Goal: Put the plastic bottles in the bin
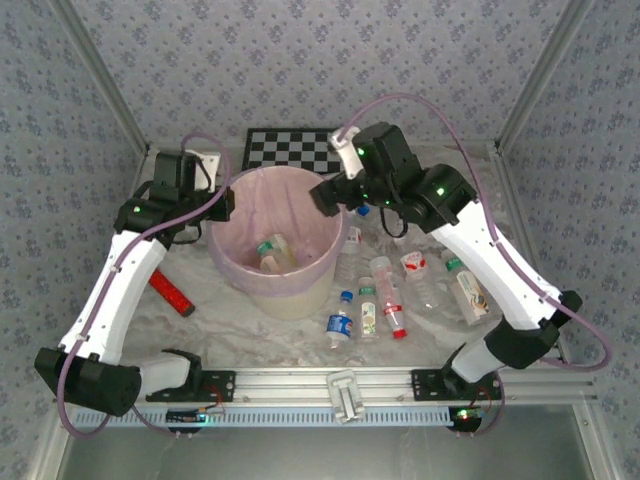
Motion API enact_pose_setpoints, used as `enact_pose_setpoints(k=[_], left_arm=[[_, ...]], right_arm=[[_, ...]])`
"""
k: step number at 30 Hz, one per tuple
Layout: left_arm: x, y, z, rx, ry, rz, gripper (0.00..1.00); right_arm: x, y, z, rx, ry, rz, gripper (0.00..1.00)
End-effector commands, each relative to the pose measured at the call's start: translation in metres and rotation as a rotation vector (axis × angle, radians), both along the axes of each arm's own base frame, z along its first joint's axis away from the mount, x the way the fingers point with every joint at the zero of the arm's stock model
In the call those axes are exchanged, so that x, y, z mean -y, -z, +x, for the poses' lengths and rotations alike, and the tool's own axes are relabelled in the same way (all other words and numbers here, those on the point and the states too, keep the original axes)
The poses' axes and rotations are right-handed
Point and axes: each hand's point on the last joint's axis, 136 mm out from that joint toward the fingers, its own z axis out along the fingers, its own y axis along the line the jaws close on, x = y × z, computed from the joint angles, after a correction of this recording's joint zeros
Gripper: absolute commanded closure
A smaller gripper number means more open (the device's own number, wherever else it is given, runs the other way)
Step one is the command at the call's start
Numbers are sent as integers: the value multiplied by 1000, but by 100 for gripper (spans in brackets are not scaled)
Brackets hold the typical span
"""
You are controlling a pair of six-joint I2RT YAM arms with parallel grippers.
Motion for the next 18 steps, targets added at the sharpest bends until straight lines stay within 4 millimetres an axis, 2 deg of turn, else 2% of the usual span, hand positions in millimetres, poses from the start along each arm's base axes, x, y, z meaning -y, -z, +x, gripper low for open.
enact_pose_setpoints(k=[1, 3, 5, 8, 10, 13, 16, 18], left_arm=[[15, -24, 3, 71, 57, -68, 100], [17, -22, 2, 62, 80, -62, 100], [17, -20, 2, 50, 84, -61, 100], [18, -22, 3, 45, 90, -63, 100], [19, -25, 3, 53, 94, -65, 100], [20, -28, 3, 62, 102, -71, 100], [19, -28, 5, 50, 98, -84, 100], [19, -30, 6, 38, 98, -104, 100]], right_arm=[[97, 73, 0, -181, 291, -285, 3], [146, 103, -10, -282, 426, -353, 4], [184, 132, -28, -392, 525, -406, 5], [228, 176, -61, -582, 659, -413, 5], [246, 197, -78, -665, 724, -409, 4], [260, 209, -80, -723, 800, -274, 2], [278, 224, -81, -803, 871, -241, 0], [280, 234, -83, -879, 892, -197, 0]])
